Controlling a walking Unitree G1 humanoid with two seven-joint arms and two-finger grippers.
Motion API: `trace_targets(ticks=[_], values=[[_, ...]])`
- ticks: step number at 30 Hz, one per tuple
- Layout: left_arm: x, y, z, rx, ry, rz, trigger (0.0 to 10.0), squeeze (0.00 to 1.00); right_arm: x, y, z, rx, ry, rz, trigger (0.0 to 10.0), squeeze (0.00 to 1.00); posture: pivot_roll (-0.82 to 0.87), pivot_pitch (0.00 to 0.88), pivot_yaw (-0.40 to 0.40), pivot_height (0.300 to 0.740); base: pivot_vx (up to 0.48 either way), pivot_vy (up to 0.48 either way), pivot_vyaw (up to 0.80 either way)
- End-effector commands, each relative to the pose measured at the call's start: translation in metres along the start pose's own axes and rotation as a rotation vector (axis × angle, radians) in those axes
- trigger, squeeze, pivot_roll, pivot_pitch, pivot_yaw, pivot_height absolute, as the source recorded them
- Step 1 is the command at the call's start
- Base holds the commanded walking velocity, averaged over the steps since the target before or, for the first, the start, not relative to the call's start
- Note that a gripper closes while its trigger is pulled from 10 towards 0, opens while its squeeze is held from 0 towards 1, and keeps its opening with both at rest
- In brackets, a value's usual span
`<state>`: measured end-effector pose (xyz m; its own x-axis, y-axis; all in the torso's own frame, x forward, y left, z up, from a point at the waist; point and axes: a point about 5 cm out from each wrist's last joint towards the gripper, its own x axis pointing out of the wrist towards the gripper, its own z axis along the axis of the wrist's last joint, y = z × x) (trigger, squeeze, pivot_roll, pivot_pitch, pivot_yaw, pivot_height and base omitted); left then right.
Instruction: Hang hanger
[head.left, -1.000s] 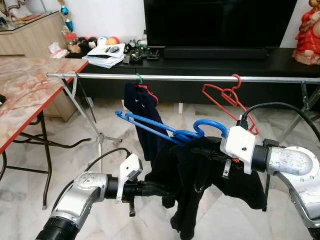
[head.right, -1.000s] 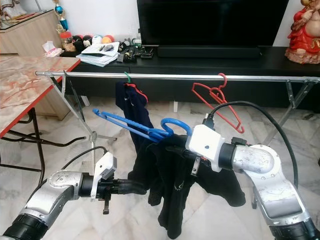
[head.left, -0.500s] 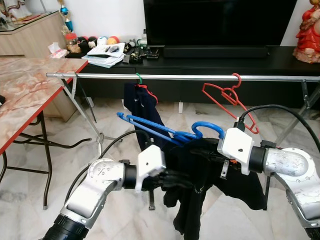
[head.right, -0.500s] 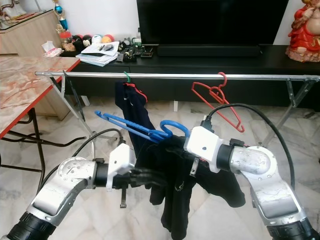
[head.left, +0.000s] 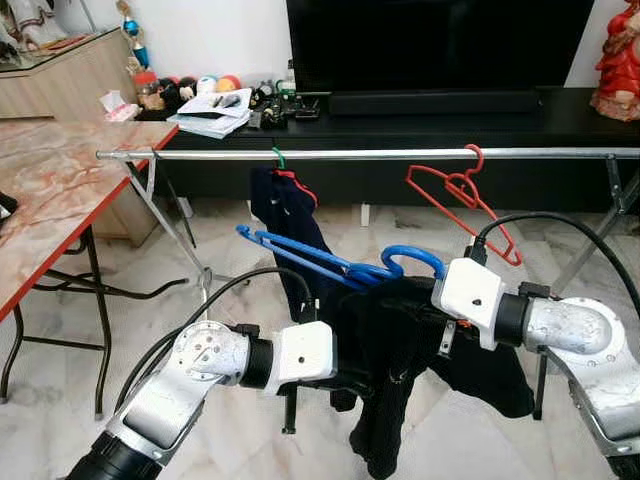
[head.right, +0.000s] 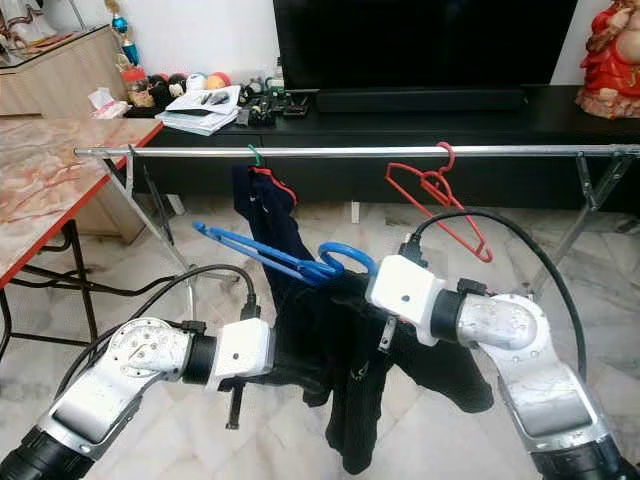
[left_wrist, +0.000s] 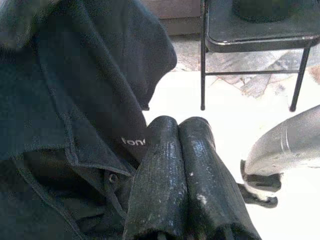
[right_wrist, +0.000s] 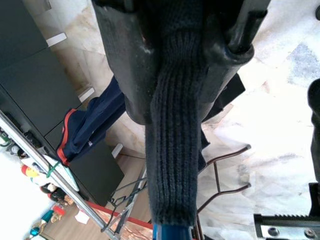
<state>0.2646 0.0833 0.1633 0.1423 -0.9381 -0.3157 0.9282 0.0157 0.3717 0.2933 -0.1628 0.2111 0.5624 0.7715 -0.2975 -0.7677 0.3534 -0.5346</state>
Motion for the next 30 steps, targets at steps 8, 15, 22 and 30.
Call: trace_targets(ticks=[8,15,22,30], values=[[-0.023,0.024,-0.035,-0.291,-0.040,0.216,10.0,1.00,-0.001,-0.003,0.008,-0.049,-0.027,0.007,0.0,0.00,0.09,0.062,0.109,0.740,0.000,0.000,0.00],[-0.023,0.024,-0.035,-0.291,-0.040,0.216,10.0,1.00,-0.001,-0.003,0.008,-0.049,-0.027,0.007,0.0,0.00,0.09,0.062,0.109,0.740,0.000,0.000,0.00],[-0.023,0.024,-0.035,-0.291,-0.040,0.216,10.0,1.00,-0.001,-0.003,0.008,-0.049,-0.027,0.007,0.0,0.00,0.09,0.062,0.109,0.740,0.000,0.000,0.00],[-0.023,0.024,-0.035,-0.291,-0.040,0.216,10.0,1.00,-0.001,-0.003,0.008,-0.049,-0.027,0.007,0.0,0.00,0.09,0.062,0.109,0.740,0.000,0.000,0.00]])
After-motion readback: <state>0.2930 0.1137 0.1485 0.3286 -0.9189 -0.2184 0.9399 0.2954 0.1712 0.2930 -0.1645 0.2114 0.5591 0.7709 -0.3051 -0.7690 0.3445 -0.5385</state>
